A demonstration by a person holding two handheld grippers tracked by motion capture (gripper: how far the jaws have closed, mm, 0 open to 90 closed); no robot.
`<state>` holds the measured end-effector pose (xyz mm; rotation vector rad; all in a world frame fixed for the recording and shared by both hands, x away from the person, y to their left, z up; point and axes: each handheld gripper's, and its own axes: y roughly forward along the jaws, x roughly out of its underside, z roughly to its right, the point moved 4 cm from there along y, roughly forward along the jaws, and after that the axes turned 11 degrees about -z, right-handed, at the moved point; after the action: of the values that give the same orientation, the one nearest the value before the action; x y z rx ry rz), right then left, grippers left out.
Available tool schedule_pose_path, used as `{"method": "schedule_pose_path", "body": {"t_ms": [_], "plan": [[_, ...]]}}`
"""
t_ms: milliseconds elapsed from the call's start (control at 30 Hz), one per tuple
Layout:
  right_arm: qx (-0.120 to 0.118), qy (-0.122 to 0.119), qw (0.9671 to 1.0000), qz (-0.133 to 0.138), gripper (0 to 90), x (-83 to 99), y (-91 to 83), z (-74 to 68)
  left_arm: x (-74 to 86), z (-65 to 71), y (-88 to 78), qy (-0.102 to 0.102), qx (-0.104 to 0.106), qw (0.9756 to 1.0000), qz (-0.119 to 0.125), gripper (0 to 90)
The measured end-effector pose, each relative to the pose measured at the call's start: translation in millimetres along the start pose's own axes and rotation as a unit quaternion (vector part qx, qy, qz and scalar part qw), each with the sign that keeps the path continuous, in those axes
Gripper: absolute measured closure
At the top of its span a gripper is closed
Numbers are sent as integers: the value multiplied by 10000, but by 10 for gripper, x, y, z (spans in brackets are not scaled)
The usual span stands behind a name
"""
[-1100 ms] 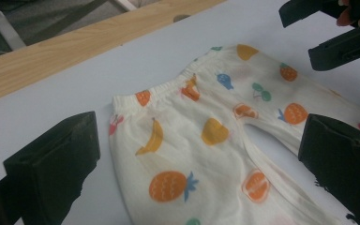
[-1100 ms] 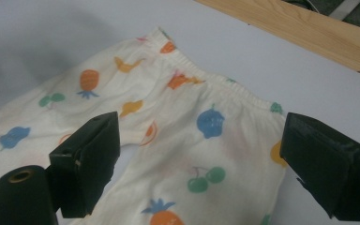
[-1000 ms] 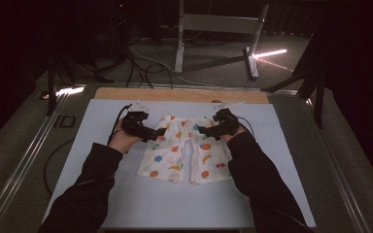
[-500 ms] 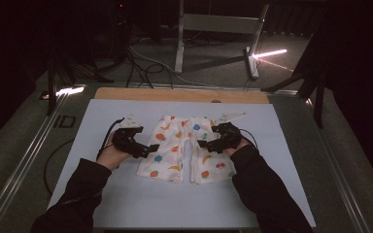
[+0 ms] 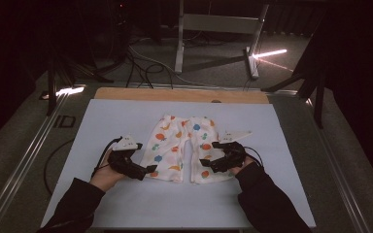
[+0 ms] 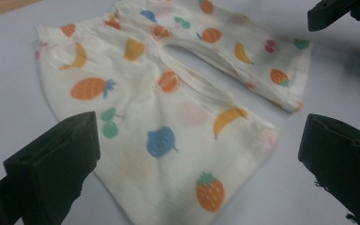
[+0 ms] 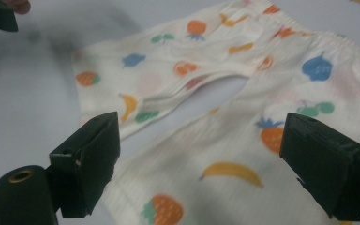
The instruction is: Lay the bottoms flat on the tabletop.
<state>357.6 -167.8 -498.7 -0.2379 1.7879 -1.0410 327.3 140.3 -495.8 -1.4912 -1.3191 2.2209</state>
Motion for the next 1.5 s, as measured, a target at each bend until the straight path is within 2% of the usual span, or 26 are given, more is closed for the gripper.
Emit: {"method": "schedule_pose_path", "body": {"t_ms": [167,233,333,467,600,733,867,1000,1167,1233,1333,1400,1467,1500], "plan": [[43,-145,9999,-44,117,150,-29,-99,157,118,-20,78,16,10000,-14,0],[11,-93,9999,-54,117,213,-49,-131,219,156,-34,72,43,10000,-29,0],[112,-157,9998,-65,117,295,-88,-179,315,206,-63,138,-7,9999,-80,0],[101,-143,9998,-33,117,409,-158,-230,445,251,-120,110,-42,9999,-81,0],[123,-143,9997,-121,117,547,-198,-271,570,297,-181,88,-45,9998,-147,0],[186,-98,9997,-155,117,661,-243,-279,697,313,-239,-39,-55,9999,-147,0],[267,-75,9994,-207,117,774,-309,-278,804,335,-296,-40,-182,9997,-187,0],[385,-45,9989,-254,116,902,-374,-286,899,342,-344,-127,-247,9993,-236,0],[571,100,9979,-271,116,1079,-474,-265,957,295,-397,-163,-420,9988,-205,0],[577,313,9977,-190,110,1137,-505,-242,955,274,-401,-214,-447,9986,-171,1],[587,487,9969,-177,111,1187,-527,-186,949,253,-396,-225,-512,9983,-149,1],[566,523,9969,-147,111,1193,-520,-166,945,239,-394,-251,-524,9983,-103,1],[645,472,9967,-168,111,1187,-507,-152,943,237,-392,-279,-487,9984,-65,1],[599,473,9969,-168,111,1179,-503,-151,940,238,-391,-272,-486,9984,-69,1]]}}
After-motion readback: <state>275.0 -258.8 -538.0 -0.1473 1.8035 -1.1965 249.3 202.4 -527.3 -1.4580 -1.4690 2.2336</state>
